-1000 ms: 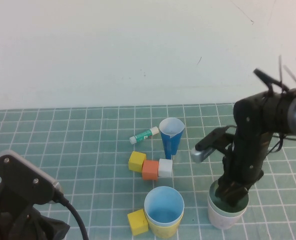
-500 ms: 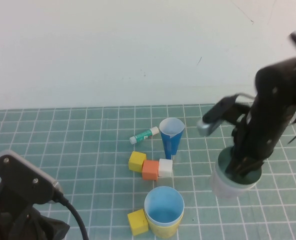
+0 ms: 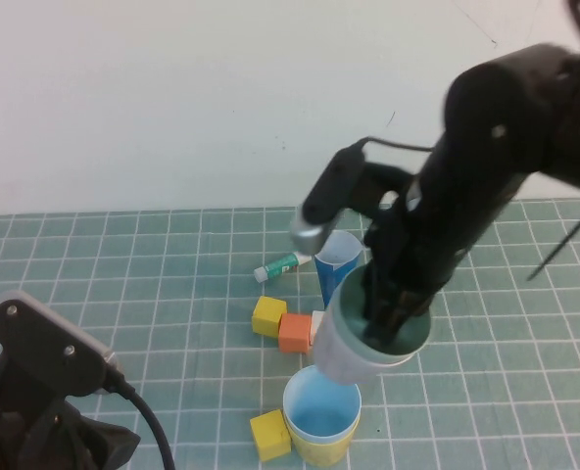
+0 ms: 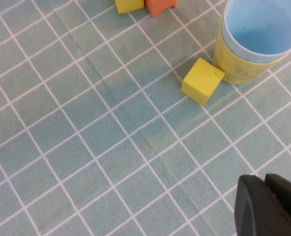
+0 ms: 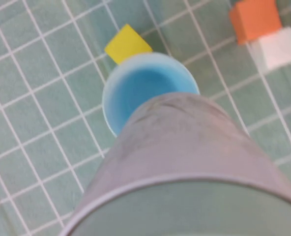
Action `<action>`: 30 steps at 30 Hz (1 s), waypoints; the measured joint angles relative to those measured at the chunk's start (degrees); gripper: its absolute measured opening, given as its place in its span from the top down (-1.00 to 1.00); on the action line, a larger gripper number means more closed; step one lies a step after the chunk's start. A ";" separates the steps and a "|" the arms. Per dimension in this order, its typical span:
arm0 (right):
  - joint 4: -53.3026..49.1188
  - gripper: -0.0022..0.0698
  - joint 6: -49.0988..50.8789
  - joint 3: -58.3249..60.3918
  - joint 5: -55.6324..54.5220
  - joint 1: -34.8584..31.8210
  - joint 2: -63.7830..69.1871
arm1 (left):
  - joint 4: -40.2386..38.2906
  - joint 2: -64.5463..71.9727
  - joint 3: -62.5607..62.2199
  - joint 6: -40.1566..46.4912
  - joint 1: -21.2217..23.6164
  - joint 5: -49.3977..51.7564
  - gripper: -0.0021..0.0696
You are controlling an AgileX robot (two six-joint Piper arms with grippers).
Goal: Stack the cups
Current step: Place the pink cup on the blue cup
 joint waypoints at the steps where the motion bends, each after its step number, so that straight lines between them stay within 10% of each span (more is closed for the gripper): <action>1: 0.00 0.77 0.00 -0.44 -0.27 0.48 1.01 | 0.00 0.00 0.00 0.00 0.00 0.00 0.95; 14: 1.97 0.76 -0.47 -4.25 0.75 1.57 11.30 | 0.24 0.00 0.00 -0.18 0.00 0.00 0.95; 23: 2.86 0.24 -0.85 -4.48 0.55 1.57 12.03 | 1.24 0.00 1.01 -0.27 0.00 -0.33 0.95; 30: 3.45 0.24 -0.94 -6.35 1.65 1.57 9.22 | 1.38 0.00 1.10 -1.07 0.00 -1.81 0.95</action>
